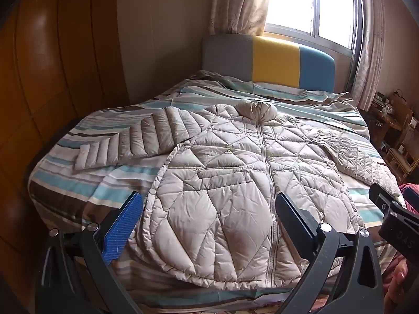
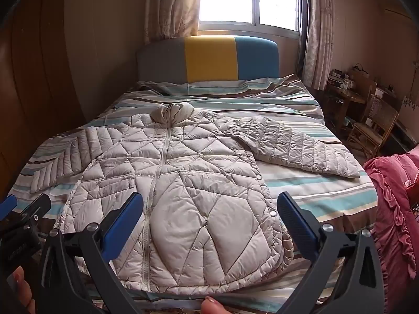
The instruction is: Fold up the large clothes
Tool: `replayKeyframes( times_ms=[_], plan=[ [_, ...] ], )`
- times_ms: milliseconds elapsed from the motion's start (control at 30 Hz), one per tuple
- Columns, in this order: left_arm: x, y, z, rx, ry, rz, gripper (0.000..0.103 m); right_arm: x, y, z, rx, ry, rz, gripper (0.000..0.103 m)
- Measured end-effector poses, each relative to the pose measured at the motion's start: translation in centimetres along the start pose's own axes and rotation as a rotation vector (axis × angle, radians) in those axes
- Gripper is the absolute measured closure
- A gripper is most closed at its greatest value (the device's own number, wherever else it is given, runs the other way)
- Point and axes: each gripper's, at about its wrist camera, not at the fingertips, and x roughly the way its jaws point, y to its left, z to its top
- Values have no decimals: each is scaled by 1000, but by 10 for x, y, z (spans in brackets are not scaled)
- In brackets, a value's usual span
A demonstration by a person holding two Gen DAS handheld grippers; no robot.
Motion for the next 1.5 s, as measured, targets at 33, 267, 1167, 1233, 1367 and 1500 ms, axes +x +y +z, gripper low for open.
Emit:
replayKeyframes(
  times_ms=[33,267,1167,1233,1367,1500],
  plan=[
    [0,0,0,5,-6,4,3,0,0,0,-4,3,0,2],
    [2,0,0,4,1,5,3,2,0,-1,2,15,-5,2],
    [-1,-2,-2,4,-9,-10,3,9,-1,-4,3,48,3,2],
    [-1,-2,-2,3,-10,-13,3,9,-1,-4,3,50,0,2],
    [0,-3,-2,3,-10,-14,3,9,-1,-4,1,51,-1,2],
    [0,-3,-2,3,-10,-14,3,10,0,-4,0,57,0,2]
  ],
)
